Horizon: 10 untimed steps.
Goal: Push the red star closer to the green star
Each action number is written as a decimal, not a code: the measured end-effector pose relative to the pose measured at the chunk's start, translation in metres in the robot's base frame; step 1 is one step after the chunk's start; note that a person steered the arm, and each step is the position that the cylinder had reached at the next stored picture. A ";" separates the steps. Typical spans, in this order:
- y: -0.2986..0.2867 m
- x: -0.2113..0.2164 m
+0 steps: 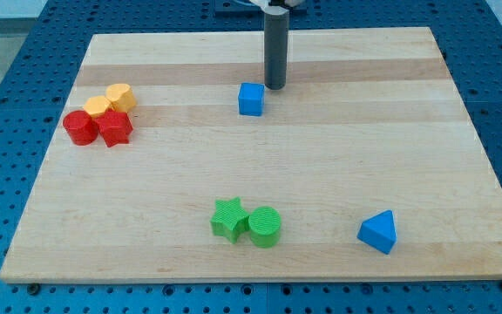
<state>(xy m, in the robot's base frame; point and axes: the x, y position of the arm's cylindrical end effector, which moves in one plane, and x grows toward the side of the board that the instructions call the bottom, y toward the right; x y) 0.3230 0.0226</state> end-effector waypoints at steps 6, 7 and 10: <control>-0.094 0.037; -0.132 0.040; 0.045 0.069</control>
<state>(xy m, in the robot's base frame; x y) 0.3921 0.0680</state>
